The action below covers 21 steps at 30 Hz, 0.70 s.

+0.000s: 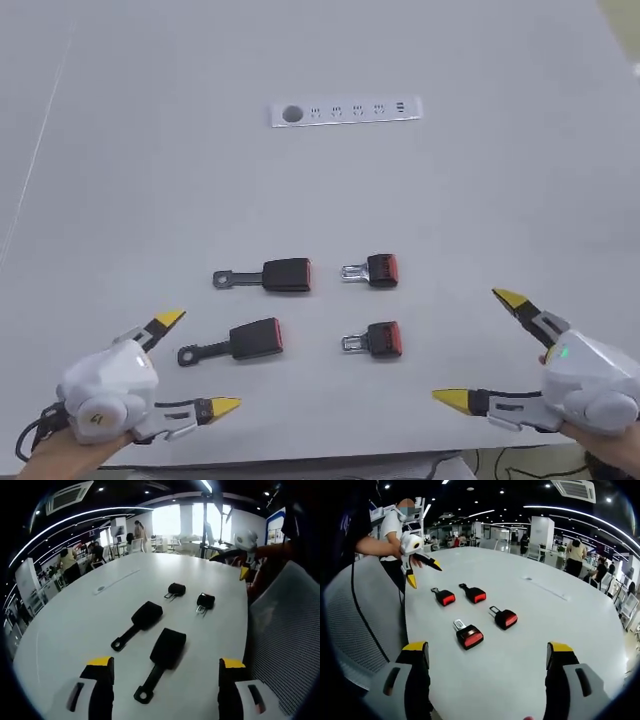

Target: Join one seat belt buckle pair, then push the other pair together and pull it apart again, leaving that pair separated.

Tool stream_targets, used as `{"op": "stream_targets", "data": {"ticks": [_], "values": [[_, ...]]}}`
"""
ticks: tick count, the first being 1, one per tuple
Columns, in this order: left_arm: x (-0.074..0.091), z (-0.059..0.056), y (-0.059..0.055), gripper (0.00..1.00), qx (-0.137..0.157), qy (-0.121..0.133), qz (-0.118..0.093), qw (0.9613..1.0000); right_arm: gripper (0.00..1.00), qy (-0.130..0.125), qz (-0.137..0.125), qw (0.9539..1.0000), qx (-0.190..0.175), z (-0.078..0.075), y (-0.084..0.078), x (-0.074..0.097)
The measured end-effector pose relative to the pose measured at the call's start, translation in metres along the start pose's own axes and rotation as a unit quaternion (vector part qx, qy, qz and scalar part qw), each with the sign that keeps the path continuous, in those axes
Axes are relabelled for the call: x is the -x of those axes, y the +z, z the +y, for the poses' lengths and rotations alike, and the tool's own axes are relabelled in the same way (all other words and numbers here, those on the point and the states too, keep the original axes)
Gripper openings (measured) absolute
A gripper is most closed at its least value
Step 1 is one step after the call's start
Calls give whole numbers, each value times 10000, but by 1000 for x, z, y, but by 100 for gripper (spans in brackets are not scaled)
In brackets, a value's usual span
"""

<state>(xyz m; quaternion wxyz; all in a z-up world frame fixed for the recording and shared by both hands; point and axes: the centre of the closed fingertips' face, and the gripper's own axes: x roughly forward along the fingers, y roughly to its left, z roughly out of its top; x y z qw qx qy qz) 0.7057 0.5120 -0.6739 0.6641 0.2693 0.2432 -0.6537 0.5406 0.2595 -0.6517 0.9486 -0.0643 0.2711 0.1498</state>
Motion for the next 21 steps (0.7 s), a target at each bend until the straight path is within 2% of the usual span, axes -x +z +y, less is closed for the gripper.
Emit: {"op": "stream_targets", "data": {"ticks": [3, 12, 17, 21], "values": [[-3, -4, -3, 85, -105, -127, 165, 9997, 96, 85, 44, 9999, 112, -1, 3, -1], [-14, -5, -10, 76, -270, -362, 529, 9976, 87, 479, 336, 9968, 548, 3, -1, -11], [-25, -6, -16, 69, -400, -582, 815, 9942, 80, 692, 478, 9935, 763, 7, -6, -19], [-34, -6, -18, 64, -541, -755, 1017, 9905, 74, 867, 694, 9891, 963, 10, -14, -25]]}}
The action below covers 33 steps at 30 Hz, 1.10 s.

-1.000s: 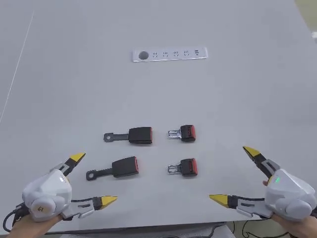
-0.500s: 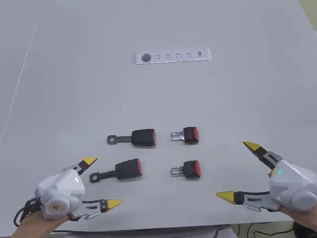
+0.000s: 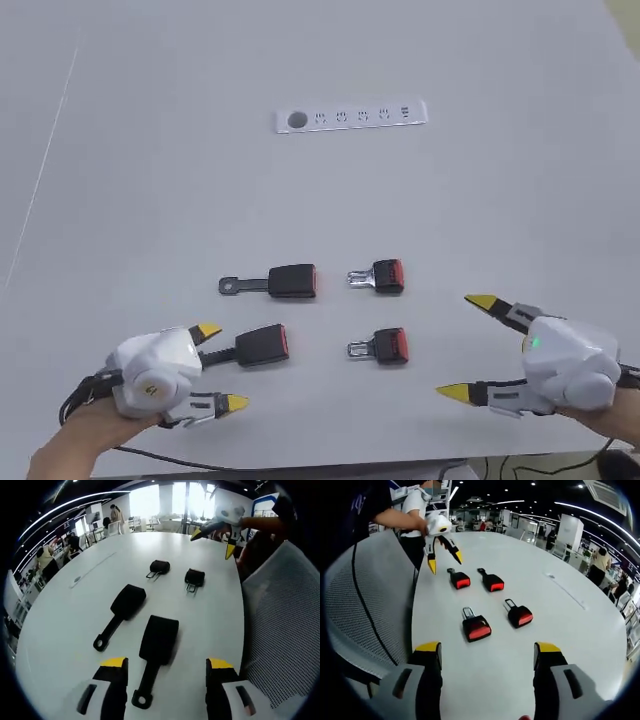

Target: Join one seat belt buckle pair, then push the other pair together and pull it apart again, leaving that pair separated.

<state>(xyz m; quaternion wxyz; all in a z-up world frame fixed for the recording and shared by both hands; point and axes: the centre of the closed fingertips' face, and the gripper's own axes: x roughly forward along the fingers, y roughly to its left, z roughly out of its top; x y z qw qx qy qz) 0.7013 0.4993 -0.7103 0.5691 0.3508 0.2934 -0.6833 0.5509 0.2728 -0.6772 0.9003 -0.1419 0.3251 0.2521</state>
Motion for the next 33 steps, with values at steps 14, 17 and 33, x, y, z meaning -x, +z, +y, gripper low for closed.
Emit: {"op": "stream_targets", "data": {"ticks": [14, 17, 33], "values": [[-29, 13, 2, 48, -563, -189, 647, 9961, 49, 579, 450, 9957, 565, 12, -7, -28], [-37, 16, 3, 43, -707, -284, 720, 9945, 46, 700, 481, 9945, 620, 14, -5, -37], [-46, 9, 5, 33, -1551, -677, 917, 9813, 36, 1058, 616, 9891, 823, 17, -5, -70]]}}
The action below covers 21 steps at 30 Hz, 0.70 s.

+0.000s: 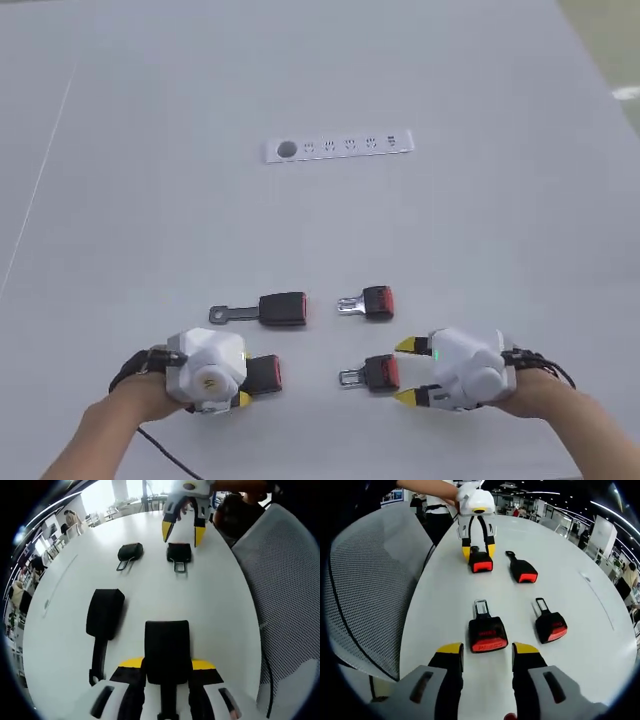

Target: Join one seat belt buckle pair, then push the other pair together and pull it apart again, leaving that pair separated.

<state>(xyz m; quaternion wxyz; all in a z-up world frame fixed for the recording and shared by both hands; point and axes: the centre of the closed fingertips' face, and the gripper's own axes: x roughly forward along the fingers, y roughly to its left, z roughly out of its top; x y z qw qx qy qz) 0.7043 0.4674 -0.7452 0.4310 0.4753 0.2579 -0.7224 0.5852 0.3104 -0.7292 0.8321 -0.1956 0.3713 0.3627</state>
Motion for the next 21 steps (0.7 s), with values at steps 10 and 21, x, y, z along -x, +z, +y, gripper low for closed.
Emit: {"op": "stream_targets", "data": {"ticks": [10, 21], "values": [[-4, -4, 7, 33, -352, -145, 62, 9993, 30, 4, 73, 10000, 48, -1, 1, -5], [-7, -5, 8, 33, -204, -207, 54, 9996, 29, -110, 24, 9999, -81, -2, 10, -13]]}}
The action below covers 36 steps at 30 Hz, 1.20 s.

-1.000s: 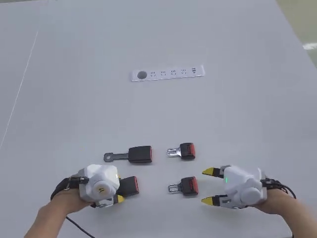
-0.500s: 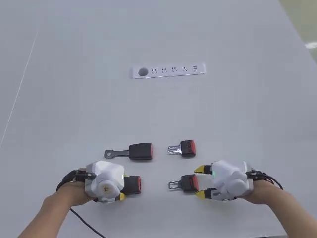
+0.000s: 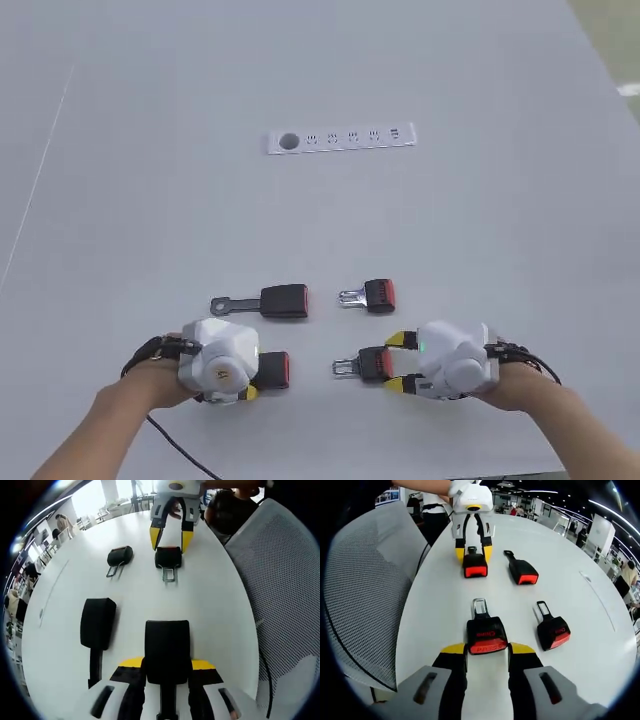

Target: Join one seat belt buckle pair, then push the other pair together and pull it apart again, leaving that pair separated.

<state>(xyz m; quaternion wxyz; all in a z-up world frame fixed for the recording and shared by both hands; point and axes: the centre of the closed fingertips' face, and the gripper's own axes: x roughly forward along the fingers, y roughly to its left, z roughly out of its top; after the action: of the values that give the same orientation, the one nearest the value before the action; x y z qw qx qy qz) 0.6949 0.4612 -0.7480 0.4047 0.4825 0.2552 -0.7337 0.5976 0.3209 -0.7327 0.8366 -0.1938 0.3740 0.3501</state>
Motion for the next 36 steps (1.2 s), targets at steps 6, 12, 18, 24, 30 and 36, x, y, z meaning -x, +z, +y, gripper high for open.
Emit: {"op": "stream_targets", "data": {"ticks": [6, 12, 18, 24, 30, 36], "values": [[0, 0, 0, 33, 15, -50, 18, 10000, 29, -7, 11, 10000, -17, 0, 7, -6], [-1, 0, 0, 33, 32, -101, 10, 9999, 28, 34, -4, 10000, -94, 2, 16, -12], [-1, 0, 0, 33, 40, -119, 11, 9999, 28, 37, 34, 10000, -5, 3, 26, -19], [-1, 0, 0, 33, 47, -129, 8, 9999, 28, 52, 41, 10000, 66, 4, 34, -25], [-1, 0, 1, 33, 50, -144, -8, 9999, 28, 55, 38, 9999, 102, 5, 42, -33], [0, -1, 0, 33, 46, -151, -10, 9999, 28, 87, 22, 9999, 136, 8, 51, -40]]}}
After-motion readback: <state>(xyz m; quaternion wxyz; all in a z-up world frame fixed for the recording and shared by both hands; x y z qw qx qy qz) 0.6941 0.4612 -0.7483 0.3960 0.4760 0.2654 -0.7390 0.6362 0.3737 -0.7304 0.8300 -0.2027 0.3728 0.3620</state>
